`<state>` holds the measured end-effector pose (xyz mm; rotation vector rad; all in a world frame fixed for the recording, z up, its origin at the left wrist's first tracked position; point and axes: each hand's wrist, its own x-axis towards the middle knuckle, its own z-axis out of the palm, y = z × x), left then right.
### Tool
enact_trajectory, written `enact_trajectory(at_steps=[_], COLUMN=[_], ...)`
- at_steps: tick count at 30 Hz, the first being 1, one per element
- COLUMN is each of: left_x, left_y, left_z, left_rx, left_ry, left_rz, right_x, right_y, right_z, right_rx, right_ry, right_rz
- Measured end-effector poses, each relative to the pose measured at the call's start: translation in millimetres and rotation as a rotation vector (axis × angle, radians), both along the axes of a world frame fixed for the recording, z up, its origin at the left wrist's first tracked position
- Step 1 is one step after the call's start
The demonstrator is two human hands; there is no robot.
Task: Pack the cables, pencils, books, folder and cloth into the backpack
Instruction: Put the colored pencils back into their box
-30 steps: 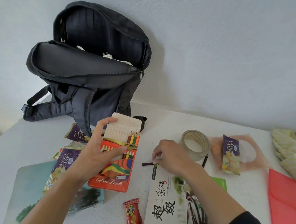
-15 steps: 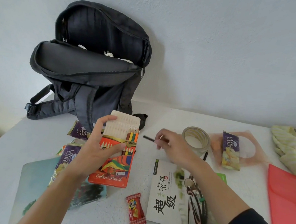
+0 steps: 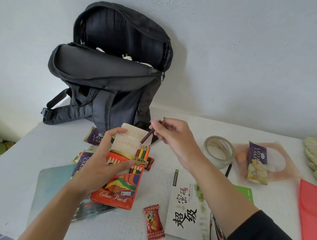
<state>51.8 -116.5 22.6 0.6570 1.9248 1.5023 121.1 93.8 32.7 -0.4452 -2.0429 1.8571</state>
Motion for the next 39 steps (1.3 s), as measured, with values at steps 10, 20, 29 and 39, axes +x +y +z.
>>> enact_trajectory(at_steps=[10,20,29,39], left_x=[7.0,7.4,10.5,21.2], left_y=[-6.2,15.7,35.4,60.1], left_z=[-2.0,-0.5,2.7,12.3], left_rx=[-0.005,0.047,0.099,0.073], left_ry=[0.023,0.005,0.004,0.046], left_rz=[-0.032,-0.12,-0.184,-0.25], right_x=[-12.1,6.2,18.6,52.3], right_y=[-6.7,7.2,17.1,32.0], right_z=[1.8,4.2,2.4,1.6], right_rx=[0.162,0.271,0.447,0.254], right_ry=[-0.092,-0.138,-0.216,-0.256], right_rz=[0.056,0.053,0.093,0.014])
